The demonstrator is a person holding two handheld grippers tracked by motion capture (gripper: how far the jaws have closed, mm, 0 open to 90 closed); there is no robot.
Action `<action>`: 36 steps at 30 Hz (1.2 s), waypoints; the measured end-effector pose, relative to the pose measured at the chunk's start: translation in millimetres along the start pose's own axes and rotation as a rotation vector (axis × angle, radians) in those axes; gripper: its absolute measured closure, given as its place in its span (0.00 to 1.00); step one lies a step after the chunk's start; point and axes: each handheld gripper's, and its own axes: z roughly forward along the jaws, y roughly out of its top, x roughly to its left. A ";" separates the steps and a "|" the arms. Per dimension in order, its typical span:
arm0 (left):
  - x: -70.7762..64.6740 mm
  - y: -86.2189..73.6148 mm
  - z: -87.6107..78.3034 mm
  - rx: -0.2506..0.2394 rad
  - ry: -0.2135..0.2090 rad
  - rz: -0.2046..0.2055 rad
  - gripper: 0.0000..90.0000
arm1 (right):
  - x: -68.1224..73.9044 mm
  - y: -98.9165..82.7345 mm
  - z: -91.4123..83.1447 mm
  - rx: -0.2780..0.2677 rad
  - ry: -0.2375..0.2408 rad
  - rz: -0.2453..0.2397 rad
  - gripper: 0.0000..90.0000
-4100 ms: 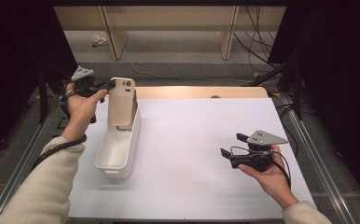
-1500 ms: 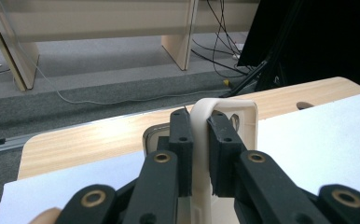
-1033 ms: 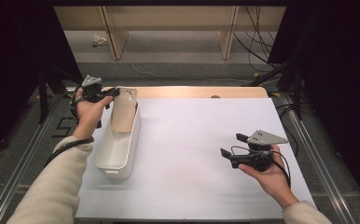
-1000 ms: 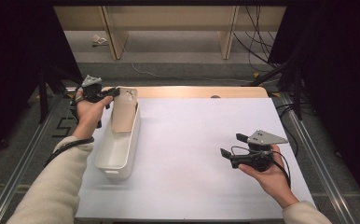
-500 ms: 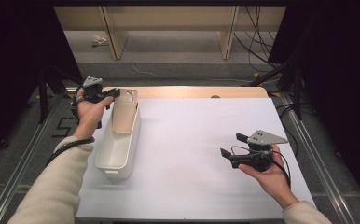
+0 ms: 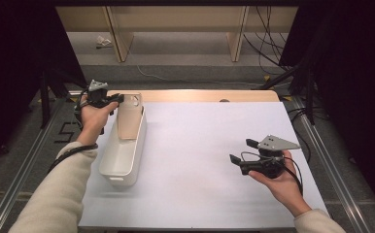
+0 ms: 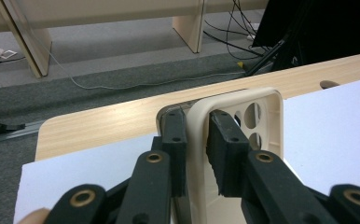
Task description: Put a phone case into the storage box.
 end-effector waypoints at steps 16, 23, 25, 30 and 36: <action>0.4 -1.2 1.0 0.048 0.070 0.048 0.71 | -0.2 -0.1 -0.1 0.001 -0.002 0.000 0.18; -0.4 -0.3 0.7 0.063 0.086 0.051 0.66 | -0.4 0.0 -0.1 0.000 -0.001 0.001 0.18; -0.5 -0.4 -0.1 0.067 0.090 0.045 0.63 | -0.4 0.0 -0.1 -0.001 -0.002 0.000 0.18; -1.3 -0.2 -4.7 0.060 0.081 0.039 0.56 | -0.4 0.1 -0.1 -0.002 -0.003 0.000 0.18; -5.1 1.6 -16.8 0.039 0.053 0.015 0.43 | -0.4 0.1 -0.1 -0.002 -0.004 0.000 0.18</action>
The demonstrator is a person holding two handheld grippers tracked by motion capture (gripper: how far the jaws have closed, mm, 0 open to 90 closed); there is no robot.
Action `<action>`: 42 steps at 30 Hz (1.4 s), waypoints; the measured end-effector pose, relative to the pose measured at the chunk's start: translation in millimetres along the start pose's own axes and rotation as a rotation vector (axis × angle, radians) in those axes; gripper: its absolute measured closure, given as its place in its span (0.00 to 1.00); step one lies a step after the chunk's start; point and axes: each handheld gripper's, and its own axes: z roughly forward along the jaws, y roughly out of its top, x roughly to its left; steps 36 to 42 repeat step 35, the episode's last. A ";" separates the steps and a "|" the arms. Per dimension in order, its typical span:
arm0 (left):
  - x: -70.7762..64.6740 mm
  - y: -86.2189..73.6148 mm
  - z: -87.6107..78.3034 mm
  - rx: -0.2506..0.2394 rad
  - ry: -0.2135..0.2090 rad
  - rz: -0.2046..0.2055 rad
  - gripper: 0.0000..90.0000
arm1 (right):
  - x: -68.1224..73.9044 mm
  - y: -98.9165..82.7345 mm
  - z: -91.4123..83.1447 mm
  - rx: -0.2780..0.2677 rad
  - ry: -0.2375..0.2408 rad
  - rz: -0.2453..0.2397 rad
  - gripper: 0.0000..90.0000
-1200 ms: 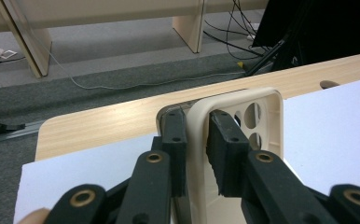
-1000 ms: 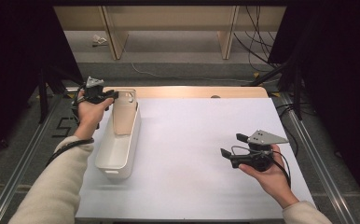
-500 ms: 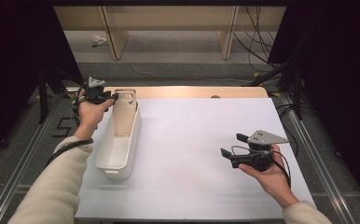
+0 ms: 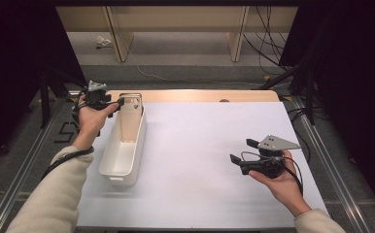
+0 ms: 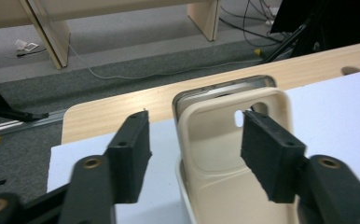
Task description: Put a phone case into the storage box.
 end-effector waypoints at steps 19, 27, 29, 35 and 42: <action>-36.1 -21.0 -49.1 -0.037 -0.161 0.006 0.12 | 0.3 0.3 -0.1 -0.002 -0.003 0.000 0.18; -60.1 -56.7 -81.7 -0.091 -0.232 0.025 0.10 | -0.1 -0.3 0.1 0.001 0.000 0.005 0.18; -65.3 -64.3 -89.3 -0.108 -0.236 0.035 0.11 | 0.2 -0.2 -0.1 0.002 0.001 0.005 0.18; -73.3 -77.3 -99.6 -0.109 -0.245 0.054 0.10 | 0.0 0.2 -0.9 -0.005 0.003 0.008 0.18; -73.3 -77.3 -99.6 -0.109 -0.245 0.054 0.10 | 0.0 0.2 -0.9 -0.005 0.003 0.008 0.18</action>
